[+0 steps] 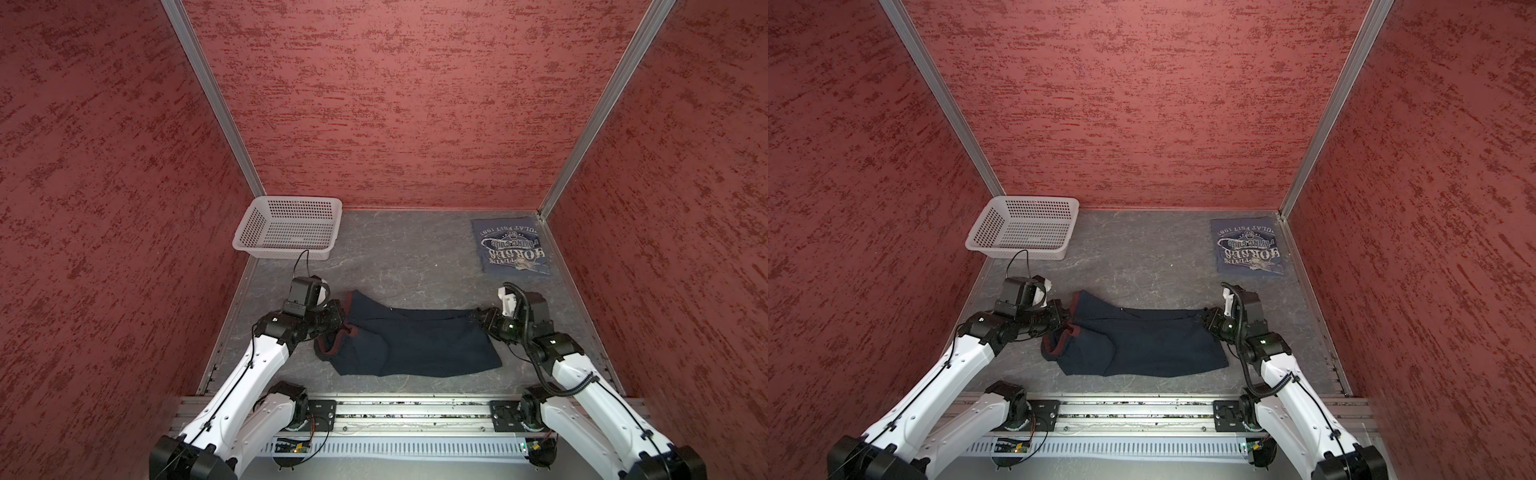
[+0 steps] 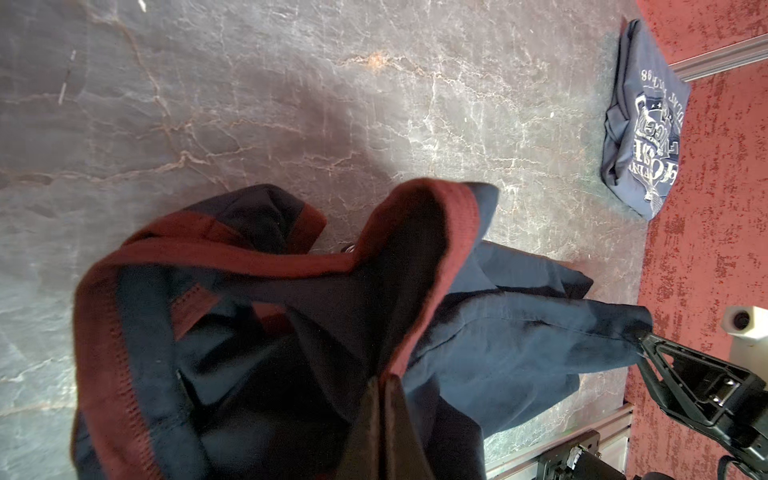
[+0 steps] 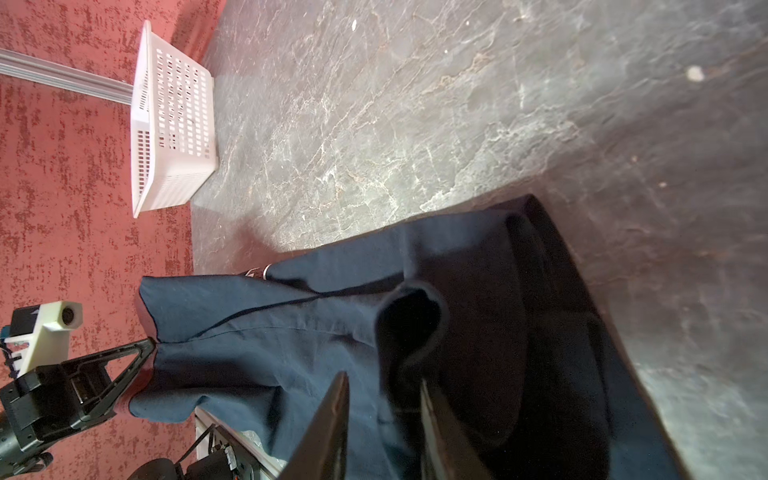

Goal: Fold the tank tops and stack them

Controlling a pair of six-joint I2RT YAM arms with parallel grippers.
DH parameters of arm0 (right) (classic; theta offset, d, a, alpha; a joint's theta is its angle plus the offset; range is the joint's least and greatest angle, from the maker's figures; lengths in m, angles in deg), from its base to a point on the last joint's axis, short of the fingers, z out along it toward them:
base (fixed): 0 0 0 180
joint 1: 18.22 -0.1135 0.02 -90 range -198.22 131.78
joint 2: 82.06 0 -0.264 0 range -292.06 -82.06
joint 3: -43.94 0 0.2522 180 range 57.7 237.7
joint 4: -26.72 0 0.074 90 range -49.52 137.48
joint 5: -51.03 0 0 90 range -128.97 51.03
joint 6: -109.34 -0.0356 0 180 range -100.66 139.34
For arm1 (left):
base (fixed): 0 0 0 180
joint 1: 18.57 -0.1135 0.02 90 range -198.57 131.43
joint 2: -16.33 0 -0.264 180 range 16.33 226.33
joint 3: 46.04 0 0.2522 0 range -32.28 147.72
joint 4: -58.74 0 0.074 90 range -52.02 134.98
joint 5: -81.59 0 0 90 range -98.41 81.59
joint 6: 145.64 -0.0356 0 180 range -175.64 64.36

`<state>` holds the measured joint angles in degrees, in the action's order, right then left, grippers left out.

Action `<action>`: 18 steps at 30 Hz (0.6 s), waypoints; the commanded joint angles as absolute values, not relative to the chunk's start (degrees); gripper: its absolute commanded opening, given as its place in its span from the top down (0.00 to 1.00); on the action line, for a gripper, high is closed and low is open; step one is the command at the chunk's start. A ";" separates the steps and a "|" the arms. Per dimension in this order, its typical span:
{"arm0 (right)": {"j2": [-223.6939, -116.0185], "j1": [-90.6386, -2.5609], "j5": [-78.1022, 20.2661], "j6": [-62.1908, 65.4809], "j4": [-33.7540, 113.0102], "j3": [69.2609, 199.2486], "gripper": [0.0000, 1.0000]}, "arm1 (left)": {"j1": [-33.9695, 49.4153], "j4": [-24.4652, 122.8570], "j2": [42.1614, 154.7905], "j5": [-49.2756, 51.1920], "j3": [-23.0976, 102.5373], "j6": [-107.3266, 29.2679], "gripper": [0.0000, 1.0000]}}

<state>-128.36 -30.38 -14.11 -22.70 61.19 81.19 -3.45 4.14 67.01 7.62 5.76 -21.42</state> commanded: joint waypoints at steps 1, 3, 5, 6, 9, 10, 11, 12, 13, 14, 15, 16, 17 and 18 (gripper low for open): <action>-128.89 -30.23 -13.71 -22.70 58.76 80.34 0.69 | -3.55 5.62 67.04 7.68 7.09 -21.47 1.00; -128.81 -30.20 -14.39 -22.34 59.69 80.38 0.69 | -3.58 5.43 67.07 7.27 7.13 -21.44 1.00; -128.42 -30.21 -14.32 -22.33 60.71 80.58 0.69 | -3.60 5.06 67.04 6.73 7.09 -21.57 1.00; -128.16 -30.18 -13.92 -22.23 61.20 80.55 0.68 | -3.63 4.91 67.05 6.33 7.08 -21.67 1.00; -127.35 -30.26 -13.87 -22.06 63.53 81.03 0.63 | -3.59 4.77 67.25 6.05 7.09 -21.80 1.00; -127.04 -30.41 -14.00 -21.90 64.41 81.08 0.63 | -3.61 4.73 67.25 5.93 7.18 -21.80 1.00; -126.60 -30.67 -14.09 -21.79 65.09 81.18 0.65 | -3.57 4.73 67.17 5.86 7.18 -21.73 1.00; -126.16 -30.91 -14.33 -21.79 65.70 81.17 0.67 | -3.58 4.70 67.13 5.76 7.23 -21.72 1.00; -125.95 -31.22 -14.59 -21.71 66.15 81.08 0.69 | -3.69 4.72 67.16 5.74 7.25 -21.72 1.00; -125.81 -31.60 -14.84 -21.48 66.44 81.10 0.71 | -3.67 4.80 67.18 5.75 7.30 -21.71 1.00; -125.89 -31.75 -15.17 -21.35 66.60 81.24 0.73 | -3.67 4.81 67.31 5.78 7.42 -21.67 1.00; -126.06 -31.86 -15.52 -21.20 66.71 81.25 0.76 | -3.67 4.85 67.38 5.74 7.51 -21.71 1.00; -126.40 -32.01 -15.92 -21.10 66.68 81.33 0.79 | -3.65 4.87 67.47 5.75 7.62 -21.71 1.00; -126.81 -32.10 -16.39 -21.11 66.74 81.50 0.82 | -3.60 4.85 67.70 5.77 7.86 -21.71 1.00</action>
